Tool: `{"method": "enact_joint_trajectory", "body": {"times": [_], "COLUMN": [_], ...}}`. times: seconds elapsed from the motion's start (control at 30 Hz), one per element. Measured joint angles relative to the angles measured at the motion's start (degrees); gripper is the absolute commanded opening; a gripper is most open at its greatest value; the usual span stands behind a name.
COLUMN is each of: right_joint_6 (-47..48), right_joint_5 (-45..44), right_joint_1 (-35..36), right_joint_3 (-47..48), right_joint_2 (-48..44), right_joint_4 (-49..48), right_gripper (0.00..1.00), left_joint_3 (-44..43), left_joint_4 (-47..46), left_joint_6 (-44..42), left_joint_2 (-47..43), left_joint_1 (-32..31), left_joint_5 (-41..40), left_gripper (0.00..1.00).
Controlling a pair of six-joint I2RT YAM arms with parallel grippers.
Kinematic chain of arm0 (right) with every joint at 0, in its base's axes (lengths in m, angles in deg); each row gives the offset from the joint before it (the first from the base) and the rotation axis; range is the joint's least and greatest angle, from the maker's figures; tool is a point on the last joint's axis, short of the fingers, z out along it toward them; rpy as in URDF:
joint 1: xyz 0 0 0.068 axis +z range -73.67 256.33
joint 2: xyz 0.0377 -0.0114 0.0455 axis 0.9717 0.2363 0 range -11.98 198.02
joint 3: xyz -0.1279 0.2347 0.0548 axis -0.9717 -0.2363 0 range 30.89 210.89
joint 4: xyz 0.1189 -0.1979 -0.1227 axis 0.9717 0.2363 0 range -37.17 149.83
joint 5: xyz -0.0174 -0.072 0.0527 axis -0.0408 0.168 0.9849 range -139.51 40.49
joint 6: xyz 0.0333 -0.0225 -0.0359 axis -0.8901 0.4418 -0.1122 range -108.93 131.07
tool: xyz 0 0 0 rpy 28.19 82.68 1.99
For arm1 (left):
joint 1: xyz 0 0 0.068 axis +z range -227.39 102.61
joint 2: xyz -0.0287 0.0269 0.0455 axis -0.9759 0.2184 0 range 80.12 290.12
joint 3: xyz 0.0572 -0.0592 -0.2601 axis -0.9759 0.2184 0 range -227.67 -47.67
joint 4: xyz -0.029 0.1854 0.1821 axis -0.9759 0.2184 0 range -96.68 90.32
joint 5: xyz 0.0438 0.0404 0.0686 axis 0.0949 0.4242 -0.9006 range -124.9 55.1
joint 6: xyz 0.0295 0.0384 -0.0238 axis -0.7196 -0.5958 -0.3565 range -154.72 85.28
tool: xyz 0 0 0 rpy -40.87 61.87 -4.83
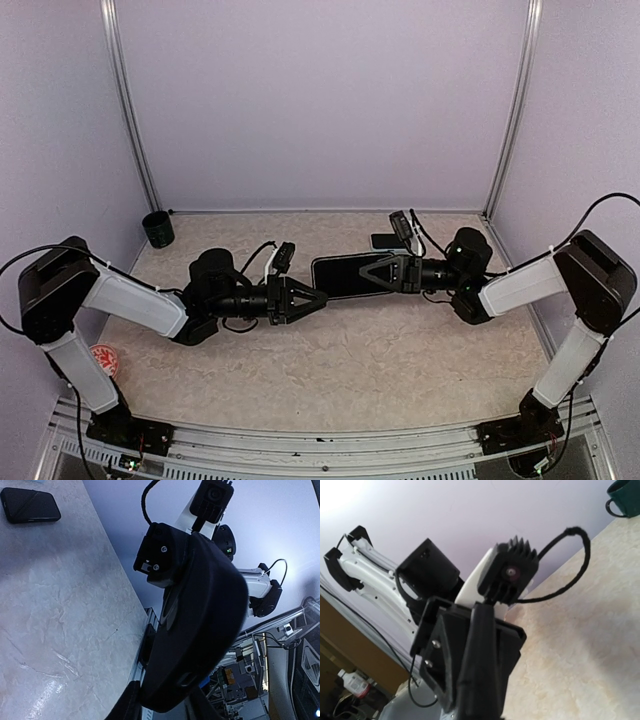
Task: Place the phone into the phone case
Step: Press the phone against the phone case.
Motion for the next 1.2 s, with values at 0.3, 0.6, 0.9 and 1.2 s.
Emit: {"method": "enact_joint_trajectory", "body": {"times": [0.3, 0.6, 0.9, 1.2], "right_joint_6": [0.9, -1.3, -8.7, -11.0], "right_joint_5": [-2.1, -2.1, -1.5, -1.4], "right_joint_1": [0.0, 0.0, 0.0, 0.0], "right_joint_3": [-0.4, -1.1, -1.1, -1.1], "right_joint_2": [-1.8, -1.8, -1.1, -0.2], "right_joint_4": [0.8, 0.3, -4.2, -5.1], "right_gripper": [0.07, 0.07, 0.07, 0.06], "left_joint_3": [0.0, 0.2, 0.2, 0.0], "left_joint_4": [-0.5, 0.5, 6.2, 7.0], "left_joint_6": [0.2, -1.5, -6.9, -9.0], "left_joint_2": [0.2, -0.2, -3.0, -4.2], "left_joint_1": [0.1, 0.7, 0.9, 0.9], "left_joint_5": [0.1, 0.0, -1.7, -2.3], "left_gripper": [0.0, 0.23, 0.43, 0.46]}}
